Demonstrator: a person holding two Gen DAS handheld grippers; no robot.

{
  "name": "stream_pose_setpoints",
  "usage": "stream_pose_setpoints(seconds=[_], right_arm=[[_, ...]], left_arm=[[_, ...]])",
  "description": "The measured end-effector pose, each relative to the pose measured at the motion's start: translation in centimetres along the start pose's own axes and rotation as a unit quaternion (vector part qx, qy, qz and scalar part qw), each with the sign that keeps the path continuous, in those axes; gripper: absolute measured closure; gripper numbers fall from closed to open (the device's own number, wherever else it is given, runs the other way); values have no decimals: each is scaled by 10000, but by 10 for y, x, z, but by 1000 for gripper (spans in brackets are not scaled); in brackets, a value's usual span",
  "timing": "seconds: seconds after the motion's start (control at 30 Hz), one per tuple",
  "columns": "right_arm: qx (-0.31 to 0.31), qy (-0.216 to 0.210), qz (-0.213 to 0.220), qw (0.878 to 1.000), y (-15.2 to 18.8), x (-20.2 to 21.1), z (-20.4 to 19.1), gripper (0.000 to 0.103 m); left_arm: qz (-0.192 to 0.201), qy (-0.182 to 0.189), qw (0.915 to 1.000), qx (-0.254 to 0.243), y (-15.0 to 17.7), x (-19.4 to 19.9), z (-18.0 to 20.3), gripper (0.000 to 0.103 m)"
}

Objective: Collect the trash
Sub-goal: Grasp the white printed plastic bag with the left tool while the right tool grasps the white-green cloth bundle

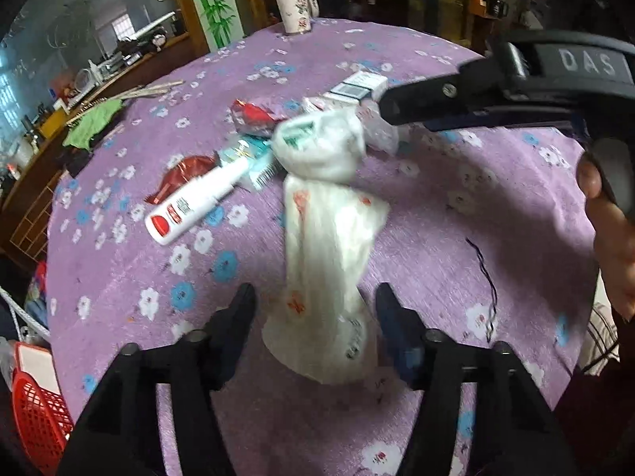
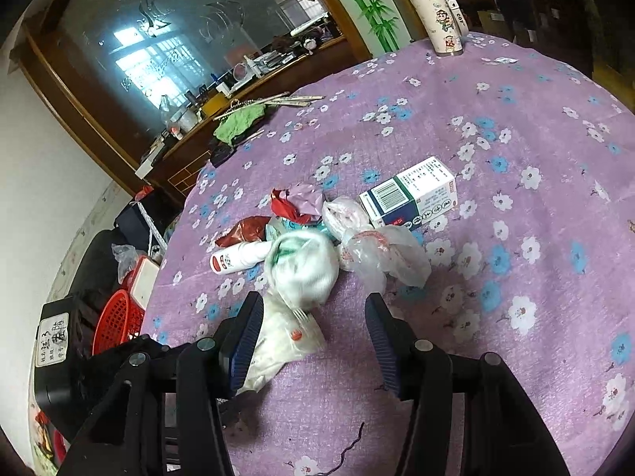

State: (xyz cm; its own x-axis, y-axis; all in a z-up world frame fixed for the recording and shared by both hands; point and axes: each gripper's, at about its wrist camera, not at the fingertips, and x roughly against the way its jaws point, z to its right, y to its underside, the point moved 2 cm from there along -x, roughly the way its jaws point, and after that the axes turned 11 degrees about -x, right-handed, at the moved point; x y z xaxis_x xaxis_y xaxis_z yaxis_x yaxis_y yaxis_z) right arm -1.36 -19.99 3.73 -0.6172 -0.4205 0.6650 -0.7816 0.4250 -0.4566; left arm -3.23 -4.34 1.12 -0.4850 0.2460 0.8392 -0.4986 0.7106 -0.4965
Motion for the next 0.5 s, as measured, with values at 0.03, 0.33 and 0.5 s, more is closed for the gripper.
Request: stream_pose_setpoints(seconds=[0.03,0.33,0.5], right_arm=[[-4,2,18,10000,0,1,0,43],[-16,73,8,10000,-6,-5,1,43],[-24,51,-130,9999,-6,-16,-1,43]], left_arm=[[25,-43,10000,47,-3,-1,-2,28],[-18,194,9996,203,-9,-28,3,52],[141,159,9975,668,3,-22,-1,64]])
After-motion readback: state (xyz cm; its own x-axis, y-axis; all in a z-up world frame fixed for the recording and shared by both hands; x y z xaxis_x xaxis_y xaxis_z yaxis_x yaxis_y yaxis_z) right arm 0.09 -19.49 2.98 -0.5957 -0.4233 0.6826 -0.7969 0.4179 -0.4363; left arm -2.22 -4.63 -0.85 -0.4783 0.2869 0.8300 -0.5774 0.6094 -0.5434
